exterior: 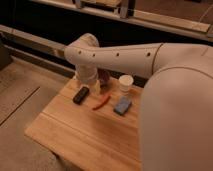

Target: Place the eraser in the ceramic cup

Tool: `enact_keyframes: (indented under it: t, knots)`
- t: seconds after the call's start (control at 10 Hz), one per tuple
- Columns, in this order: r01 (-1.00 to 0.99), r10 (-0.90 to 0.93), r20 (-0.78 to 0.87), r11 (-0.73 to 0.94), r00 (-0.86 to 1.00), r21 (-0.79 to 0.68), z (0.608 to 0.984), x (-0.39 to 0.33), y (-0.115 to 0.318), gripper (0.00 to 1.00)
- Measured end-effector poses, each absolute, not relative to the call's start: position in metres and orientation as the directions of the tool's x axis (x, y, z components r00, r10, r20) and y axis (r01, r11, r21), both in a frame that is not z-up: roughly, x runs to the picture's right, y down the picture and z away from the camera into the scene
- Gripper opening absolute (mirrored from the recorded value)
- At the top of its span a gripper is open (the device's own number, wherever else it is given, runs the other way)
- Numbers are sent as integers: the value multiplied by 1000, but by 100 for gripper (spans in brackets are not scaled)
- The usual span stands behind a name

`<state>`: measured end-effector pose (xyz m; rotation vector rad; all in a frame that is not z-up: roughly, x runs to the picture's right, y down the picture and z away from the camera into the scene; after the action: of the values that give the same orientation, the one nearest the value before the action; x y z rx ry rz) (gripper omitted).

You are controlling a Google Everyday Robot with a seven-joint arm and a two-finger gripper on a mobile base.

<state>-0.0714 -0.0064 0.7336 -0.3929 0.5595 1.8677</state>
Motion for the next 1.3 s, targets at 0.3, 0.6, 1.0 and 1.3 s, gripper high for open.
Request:
enact_keyframes:
  t: [0.3,0.6,1.0,1.3]
  knots:
    - [-952,762,-571,-229,-305,203,762,-62,-25,65]
    - [-954,757,-581,-217,-299,209,766,-59,-27,65]
    - [-911,760,-504,-353,-411,212,773,-53,-60,65]
    - [-896,763,-477,-414,-437,159,777,-61,-93,65]
